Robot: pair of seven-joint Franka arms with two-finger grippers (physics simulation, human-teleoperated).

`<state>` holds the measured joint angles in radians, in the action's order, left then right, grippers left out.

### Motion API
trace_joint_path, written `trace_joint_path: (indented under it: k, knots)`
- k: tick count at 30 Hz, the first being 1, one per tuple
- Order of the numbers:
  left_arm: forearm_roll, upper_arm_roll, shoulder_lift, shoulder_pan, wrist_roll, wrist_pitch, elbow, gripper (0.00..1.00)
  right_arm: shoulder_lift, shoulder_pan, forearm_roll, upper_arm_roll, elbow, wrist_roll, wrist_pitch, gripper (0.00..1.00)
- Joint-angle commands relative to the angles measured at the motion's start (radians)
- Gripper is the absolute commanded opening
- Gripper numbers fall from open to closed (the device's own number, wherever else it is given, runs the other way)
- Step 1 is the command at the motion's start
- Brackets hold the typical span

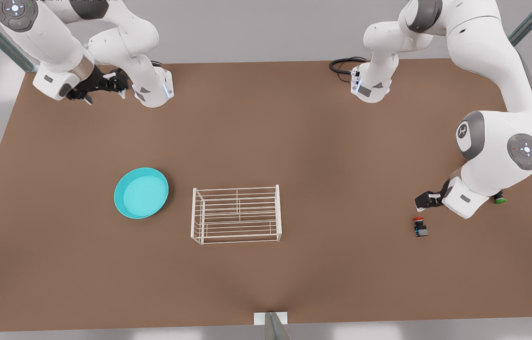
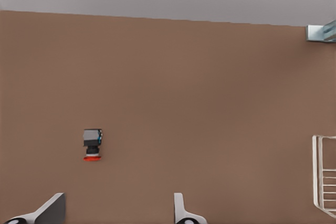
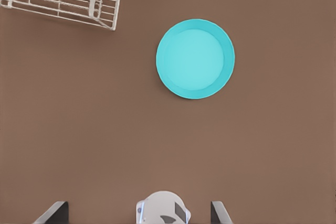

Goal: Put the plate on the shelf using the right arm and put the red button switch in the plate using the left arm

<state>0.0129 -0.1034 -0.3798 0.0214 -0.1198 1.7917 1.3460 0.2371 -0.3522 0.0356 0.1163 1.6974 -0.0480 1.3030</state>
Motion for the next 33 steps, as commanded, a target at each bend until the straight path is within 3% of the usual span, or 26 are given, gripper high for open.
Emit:
trace_joint_path:
  k: [1,2,4,6,11,14,18,23,27,33]
  knots:
    - [-0.005,0.001,0.001,0.003,-0.047,0.020,-0.001,1.00,-0.125,0.185,-0.010,-0.133,-0.131,0.105,0.035,1.00]
    - [0.002,0.001,0.001,0.000,-0.050,0.020,-0.001,1.00,-0.196,0.275,-0.008,-0.213,-0.219,0.112,0.025,1.00]
    - [0.004,0.001,-0.004,0.002,-0.050,0.021,0.001,1.00,-0.217,0.274,-0.014,-0.213,-0.213,0.106,0.030,1.00]
    - [0.006,0.001,-0.004,0.000,-0.050,0.021,0.001,1.00,-0.350,0.317,-0.020,-0.207,-0.208,0.112,0.059,1.00]
    - [0.012,-0.002,-0.005,-0.011,-0.055,0.021,-0.001,1.00,-0.507,0.418,-0.095,-0.201,-0.156,0.243,0.222,1.00]
    - [0.004,-0.001,-0.021,0.008,-0.055,0.032,0.001,1.00,-0.567,0.446,-0.249,-0.115,-0.110,0.272,0.337,1.00]
    - [0.016,0.002,-0.077,0.035,-0.049,0.028,0.013,1.00,-0.611,0.486,-0.325,-0.073,0.060,0.454,0.580,1.00]
    - [0.042,0.002,-0.116,0.032,-0.050,0.026,0.021,1.00,-0.613,0.475,-0.223,-0.076,0.079,0.557,0.650,1.00]
    - [0.050,0.004,-0.153,0.037,-0.054,0.083,0.019,1.00,-0.556,0.473,-0.194,-0.066,0.300,0.629,0.953,1.00]
    - [0.062,0.004,-0.214,0.091,-0.046,0.196,0.015,1.00,-0.588,0.480,-0.269,-0.049,0.395,0.718,1.033,1.00]
